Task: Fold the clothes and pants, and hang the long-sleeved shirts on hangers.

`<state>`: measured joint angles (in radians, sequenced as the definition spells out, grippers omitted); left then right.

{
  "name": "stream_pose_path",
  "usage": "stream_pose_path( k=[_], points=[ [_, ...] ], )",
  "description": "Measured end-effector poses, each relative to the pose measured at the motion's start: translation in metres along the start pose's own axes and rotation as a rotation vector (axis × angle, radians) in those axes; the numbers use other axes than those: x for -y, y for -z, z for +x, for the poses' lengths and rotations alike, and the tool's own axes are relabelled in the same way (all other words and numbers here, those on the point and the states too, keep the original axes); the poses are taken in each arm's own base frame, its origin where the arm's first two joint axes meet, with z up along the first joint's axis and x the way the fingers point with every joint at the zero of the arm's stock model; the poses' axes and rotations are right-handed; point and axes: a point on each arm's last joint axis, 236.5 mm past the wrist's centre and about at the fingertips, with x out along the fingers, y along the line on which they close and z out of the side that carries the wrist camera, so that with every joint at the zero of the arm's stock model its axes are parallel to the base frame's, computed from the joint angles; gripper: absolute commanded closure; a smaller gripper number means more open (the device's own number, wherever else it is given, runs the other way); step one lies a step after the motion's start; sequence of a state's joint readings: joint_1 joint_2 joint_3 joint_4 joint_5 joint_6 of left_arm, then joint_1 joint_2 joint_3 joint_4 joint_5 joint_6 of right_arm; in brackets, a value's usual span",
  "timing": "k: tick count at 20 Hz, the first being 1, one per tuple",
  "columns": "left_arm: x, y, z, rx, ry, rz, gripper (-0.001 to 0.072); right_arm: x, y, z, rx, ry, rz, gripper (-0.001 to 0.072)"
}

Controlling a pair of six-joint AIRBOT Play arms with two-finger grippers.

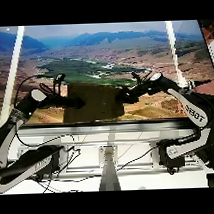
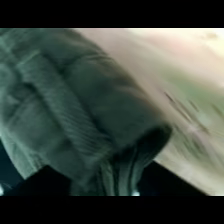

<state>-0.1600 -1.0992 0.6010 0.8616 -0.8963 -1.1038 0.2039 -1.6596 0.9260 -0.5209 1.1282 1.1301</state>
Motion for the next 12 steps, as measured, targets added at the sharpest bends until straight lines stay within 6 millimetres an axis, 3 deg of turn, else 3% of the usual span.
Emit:
stream_pose_path(
  k=[1, 2, 6, 9, 12],
  points=[
    [0.0, 0.0, 0.0, 0.002, -0.001, 0.0, 0.0015, -0.012, -0.001, 0.003, -0.001, -0.026, -0.047, 0.065],
    [0.0, -0.001, 0.0, 0.003, -0.002, 0.0, 0.0014, -0.023, -0.003, 0.006, -0.001, -0.048, -0.088, 0.0682],
    [-0.003, -0.005, 0.0, 0.022, -0.011, -0.001, 0.0014, -0.054, -0.02, -0.002, 0.039, -0.082, -0.224, 0.0682],
    [-0.006, -0.032, -0.013, 0.093, -0.028, 0.006, 0.0014, -0.068, -0.041, -0.033, 0.117, -0.073, -0.296, 0.0682],
    [-0.003, -0.081, -0.046, 0.222, -0.049, 0.049, 0.0015, -0.067, -0.062, -0.095, 0.247, 0.001, -0.317, 0.0683]
  ],
)
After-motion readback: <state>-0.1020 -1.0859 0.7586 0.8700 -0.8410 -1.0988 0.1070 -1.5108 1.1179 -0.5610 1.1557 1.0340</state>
